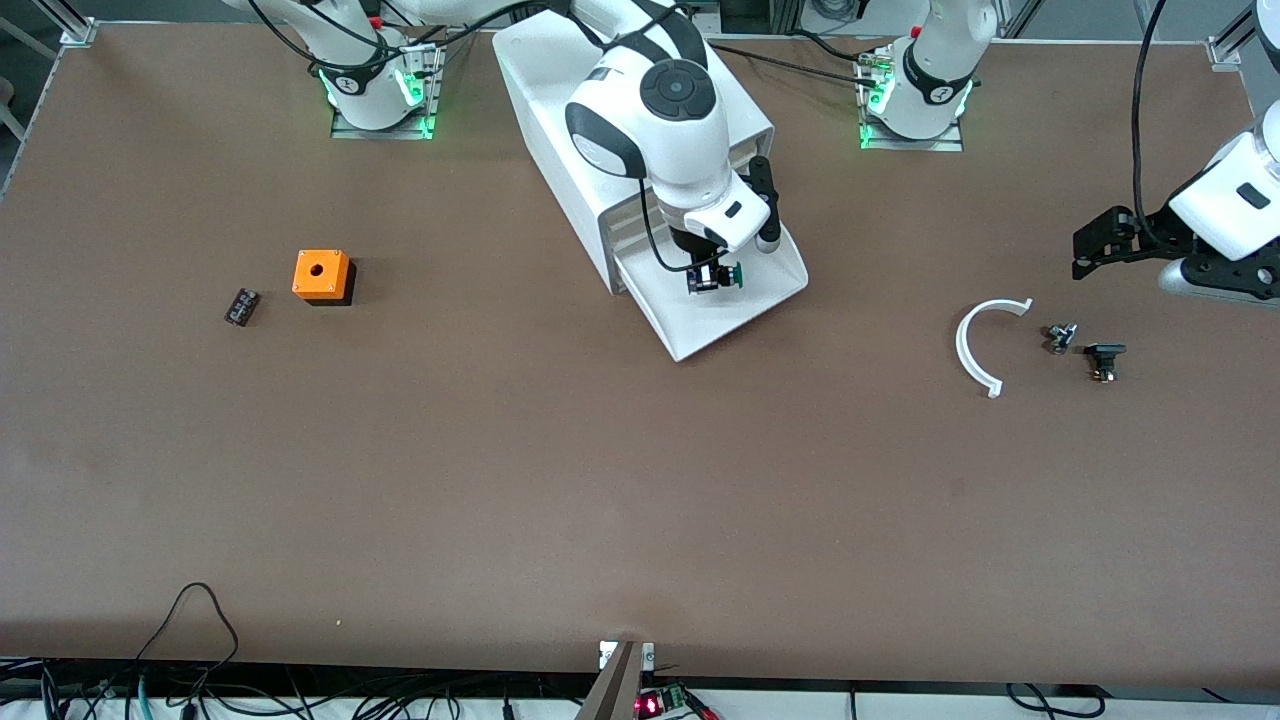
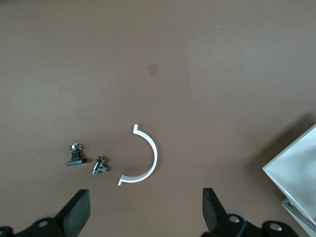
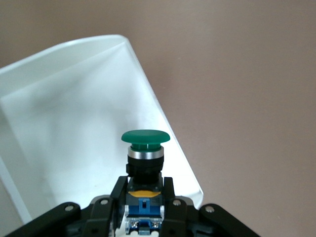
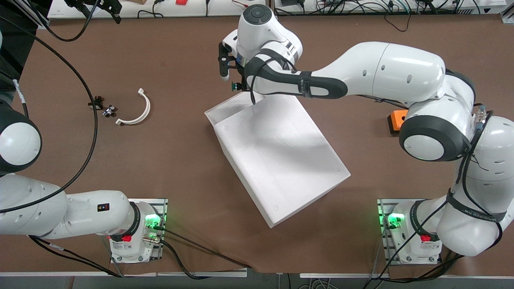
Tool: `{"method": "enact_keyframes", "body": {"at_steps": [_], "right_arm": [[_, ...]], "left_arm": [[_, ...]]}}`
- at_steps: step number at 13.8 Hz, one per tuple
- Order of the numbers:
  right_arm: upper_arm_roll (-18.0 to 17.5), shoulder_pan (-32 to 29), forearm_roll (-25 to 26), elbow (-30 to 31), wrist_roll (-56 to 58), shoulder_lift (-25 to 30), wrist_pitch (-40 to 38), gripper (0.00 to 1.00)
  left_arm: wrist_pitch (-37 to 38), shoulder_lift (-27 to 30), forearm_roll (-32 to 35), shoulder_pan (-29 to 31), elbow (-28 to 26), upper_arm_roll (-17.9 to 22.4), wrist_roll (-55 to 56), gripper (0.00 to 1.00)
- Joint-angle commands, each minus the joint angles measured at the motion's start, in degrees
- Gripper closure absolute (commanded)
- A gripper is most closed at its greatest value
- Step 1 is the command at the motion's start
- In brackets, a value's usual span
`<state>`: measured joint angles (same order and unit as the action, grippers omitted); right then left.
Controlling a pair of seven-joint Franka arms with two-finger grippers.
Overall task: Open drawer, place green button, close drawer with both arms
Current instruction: 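Lower the green button into the drawer and open the right gripper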
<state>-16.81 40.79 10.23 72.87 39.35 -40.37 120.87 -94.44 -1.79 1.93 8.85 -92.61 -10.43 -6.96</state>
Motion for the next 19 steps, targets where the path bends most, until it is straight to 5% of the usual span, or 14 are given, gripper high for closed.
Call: {"method": "enact_keyframes", "body": {"at_steps": [1, 7, 9, 12, 19], "right_arm": [[0.4, 1.6, 2.4, -2.2, 2.9, -2.6, -1.3, 0.71], [0.4, 3.1, 6.5, 0.1, 4.4, -4.1, -1.4, 0.69], [0.4, 3.2, 7.0, 0.2, 4.3, -4.6, -1.3, 0.60], [0.4, 3.7, 6.7, 0.1, 2.5, -4.5, -1.4, 0.00], [0.2, -1.1, 6.4, -4.6, -6.5, 2.4, -0.4, 0.00]], "left_arm": [[-0.1, 0.2, 0.6, -0.3, 1.1, 0.0, 1.2, 0.00], [-1.8, 0.2, 0.7, -0.3, 1.0, 0.0, 9.7, 0.00], [-0.9, 0.2, 1.1, -0.5, 1.0, -0.3, 12.1, 0.00], [-0.2, 0.1, 1.1, -0.4, 1.0, 0.1, 12.2, 0.00], [-1.9, -2.6, 1.1, -0.7, -1.1, 0.1, 11.3, 0.00]]}}
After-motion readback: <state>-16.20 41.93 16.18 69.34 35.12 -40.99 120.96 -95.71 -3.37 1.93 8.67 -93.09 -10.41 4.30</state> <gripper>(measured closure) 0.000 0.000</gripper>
